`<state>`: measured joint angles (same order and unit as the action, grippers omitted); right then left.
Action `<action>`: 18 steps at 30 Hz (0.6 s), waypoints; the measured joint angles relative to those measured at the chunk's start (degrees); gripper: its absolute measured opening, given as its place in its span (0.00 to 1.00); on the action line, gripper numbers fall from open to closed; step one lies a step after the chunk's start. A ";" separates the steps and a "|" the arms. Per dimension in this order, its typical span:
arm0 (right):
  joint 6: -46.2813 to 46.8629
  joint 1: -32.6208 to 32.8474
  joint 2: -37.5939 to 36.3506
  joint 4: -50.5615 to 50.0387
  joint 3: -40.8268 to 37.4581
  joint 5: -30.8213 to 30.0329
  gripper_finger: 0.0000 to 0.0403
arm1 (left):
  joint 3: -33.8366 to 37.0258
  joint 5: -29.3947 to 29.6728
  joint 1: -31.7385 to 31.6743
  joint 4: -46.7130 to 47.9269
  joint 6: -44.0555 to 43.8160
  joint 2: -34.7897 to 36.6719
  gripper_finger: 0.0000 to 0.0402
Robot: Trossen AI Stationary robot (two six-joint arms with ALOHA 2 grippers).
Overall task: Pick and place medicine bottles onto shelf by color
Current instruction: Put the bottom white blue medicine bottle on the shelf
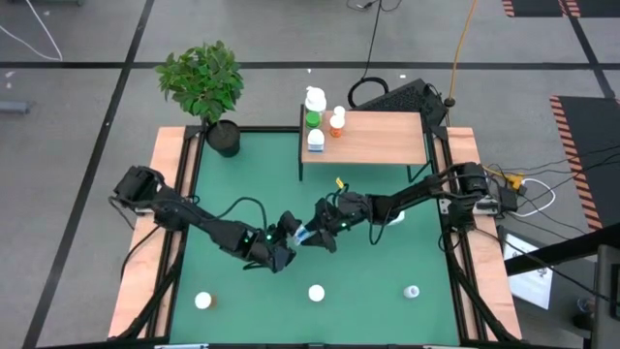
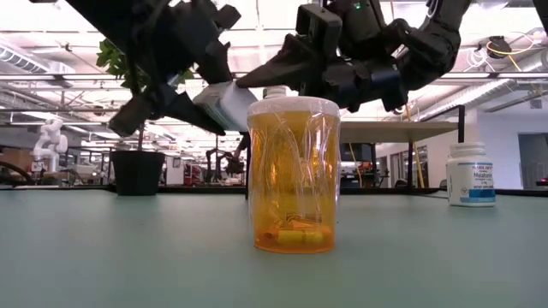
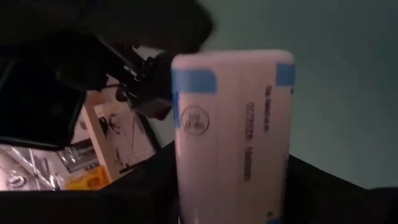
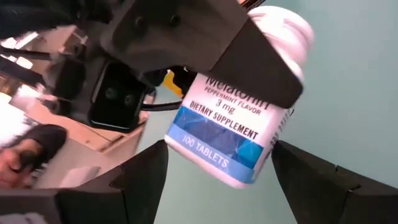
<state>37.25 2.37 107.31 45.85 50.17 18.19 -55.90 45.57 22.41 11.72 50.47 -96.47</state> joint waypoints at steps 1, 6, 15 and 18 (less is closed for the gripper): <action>-1.34 -0.16 0.04 0.05 0.00 -0.14 0.68 | -0.05 -0.20 -0.40 -0.42 -0.58 0.00 0.48; -6.93 -0.15 -0.02 0.15 0.00 -3.09 0.68 | -0.21 -0.54 -1.30 -0.85 -4.56 0.20 0.45; -11.47 2.08 -0.02 -0.16 0.00 -10.75 0.65 | -0.20 -0.58 -1.28 -0.15 -8.10 0.18 0.48; -11.38 2.45 -0.02 -0.27 0.02 -10.93 0.63 | -0.20 -0.01 -1.26 0.07 -9.32 0.17 0.48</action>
<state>25.87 4.82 107.28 45.58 50.19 7.26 -56.10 45.56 21.15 11.80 41.14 -96.29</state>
